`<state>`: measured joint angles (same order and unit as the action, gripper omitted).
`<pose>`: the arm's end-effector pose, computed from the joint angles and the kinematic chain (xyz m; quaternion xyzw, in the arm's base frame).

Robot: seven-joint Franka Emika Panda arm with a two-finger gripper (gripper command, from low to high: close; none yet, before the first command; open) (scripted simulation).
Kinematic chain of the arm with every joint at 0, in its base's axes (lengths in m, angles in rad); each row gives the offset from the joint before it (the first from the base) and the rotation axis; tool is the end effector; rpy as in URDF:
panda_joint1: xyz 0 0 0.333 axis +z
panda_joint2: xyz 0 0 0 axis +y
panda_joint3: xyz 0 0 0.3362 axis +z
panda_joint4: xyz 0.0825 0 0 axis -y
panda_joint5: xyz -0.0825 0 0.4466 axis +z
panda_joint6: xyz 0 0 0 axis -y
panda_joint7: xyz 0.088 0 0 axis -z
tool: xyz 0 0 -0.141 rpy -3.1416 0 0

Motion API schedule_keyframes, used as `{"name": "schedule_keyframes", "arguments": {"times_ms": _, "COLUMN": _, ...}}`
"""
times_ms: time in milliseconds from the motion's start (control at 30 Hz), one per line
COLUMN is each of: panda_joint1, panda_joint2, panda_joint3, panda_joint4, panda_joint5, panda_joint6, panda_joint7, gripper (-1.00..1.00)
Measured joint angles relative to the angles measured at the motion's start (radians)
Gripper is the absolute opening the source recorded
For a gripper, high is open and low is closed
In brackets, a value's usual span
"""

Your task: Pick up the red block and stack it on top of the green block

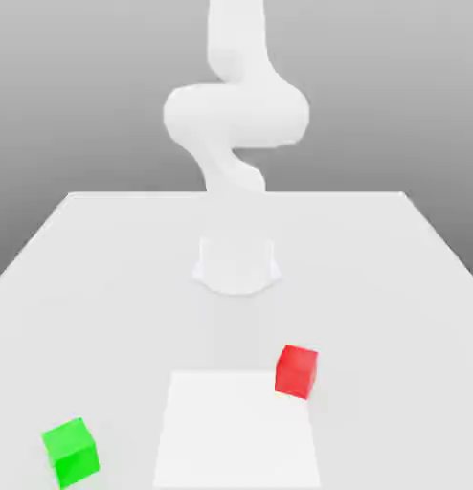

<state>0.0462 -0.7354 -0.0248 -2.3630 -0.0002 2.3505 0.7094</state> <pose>0.4455 0.0072 0.6470 -0.8806 0.3154 -0.3270 0.1346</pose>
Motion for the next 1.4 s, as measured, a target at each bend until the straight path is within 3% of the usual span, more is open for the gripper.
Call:
{"name": "schedule_keyframes", "arguments": {"times_ms": 567, "panda_joint1": 0.324, "panda_joint2": 0.598, "panda_joint3": -0.11, "panda_joint4": -0.515, "panda_joint5": -0.026, "panda_joint6": 0.443, "panda_joint7": -0.77, "gripper": 0.0}}
{"name": "schedule_keyframes", "arguments": {"times_ms": 800, "panda_joint1": 0.296, "panda_joint2": 0.882, "panda_joint3": -0.036, "panda_joint4": -0.516, "panda_joint5": 0.07, "panda_joint6": 0.676, "panda_joint7": -0.898, "gripper": 0.0}}
{"name": "schedule_keyframes", "arguments": {"times_ms": 833, "panda_joint1": 0.283, "panda_joint2": 0.913, "panda_joint3": -0.02, "panda_joint4": -0.512, "panda_joint5": 0.081, "panda_joint6": 0.703, "panda_joint7": -0.906, "gripper": -1.0}}
{"name": "schedule_keyframes", "arguments": {"times_ms": 1067, "panda_joint1": 0.277, "panda_joint2": 0.918, "panda_joint3": -0.014, "panda_joint4": -0.511, "panda_joint5": 0.08, "panda_joint6": 0.705, "panda_joint7": -0.905, "gripper": -1.0}}
{"name": "schedule_keyframes", "arguments": {"times_ms": 1300, "panda_joint1": 0.275, "panda_joint2": 0.694, "panda_joint3": -0.038, "panda_joint4": -0.543, "panda_joint5": -0.008, "panda_joint6": 0.514, "panda_joint7": -0.842, "gripper": -1.0}}
{"name": "schedule_keyframes", "arguments": {"times_ms": 1400, "panda_joint1": 0.205, "panda_joint2": 0.68, "panda_joint3": -0.073, "panda_joint4": -0.491, "panda_joint5": -0.022, "panda_joint6": 0.443, "panda_joint7": -0.772, "gripper": -1.0}}
